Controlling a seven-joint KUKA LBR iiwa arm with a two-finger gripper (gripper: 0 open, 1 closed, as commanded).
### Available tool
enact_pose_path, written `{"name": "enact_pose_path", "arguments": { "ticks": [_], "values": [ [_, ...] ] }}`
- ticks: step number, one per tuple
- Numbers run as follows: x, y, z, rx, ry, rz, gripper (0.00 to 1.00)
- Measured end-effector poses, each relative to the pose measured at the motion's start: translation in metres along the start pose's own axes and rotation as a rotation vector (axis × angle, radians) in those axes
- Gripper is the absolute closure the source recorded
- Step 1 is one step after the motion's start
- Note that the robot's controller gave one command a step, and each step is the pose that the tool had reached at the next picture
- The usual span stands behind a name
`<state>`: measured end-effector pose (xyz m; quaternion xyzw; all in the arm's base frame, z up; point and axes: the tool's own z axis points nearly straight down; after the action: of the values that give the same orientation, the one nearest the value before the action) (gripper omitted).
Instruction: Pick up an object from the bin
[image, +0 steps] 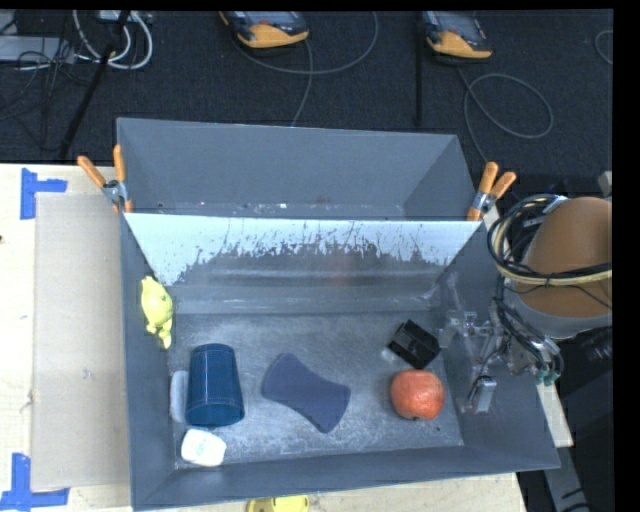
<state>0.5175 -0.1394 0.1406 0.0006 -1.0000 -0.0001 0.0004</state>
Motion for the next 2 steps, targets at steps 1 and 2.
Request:
{"name": "enact_pose_path", "arguments": {
  "ticks": [1,2],
  "values": [
    [0.03,0.034,0.049,0.003,-0.013,-0.037,0.0],
    [0.024,0.033,0.072,-0.002,-0.001,-0.082,0.0]
  ]
}}
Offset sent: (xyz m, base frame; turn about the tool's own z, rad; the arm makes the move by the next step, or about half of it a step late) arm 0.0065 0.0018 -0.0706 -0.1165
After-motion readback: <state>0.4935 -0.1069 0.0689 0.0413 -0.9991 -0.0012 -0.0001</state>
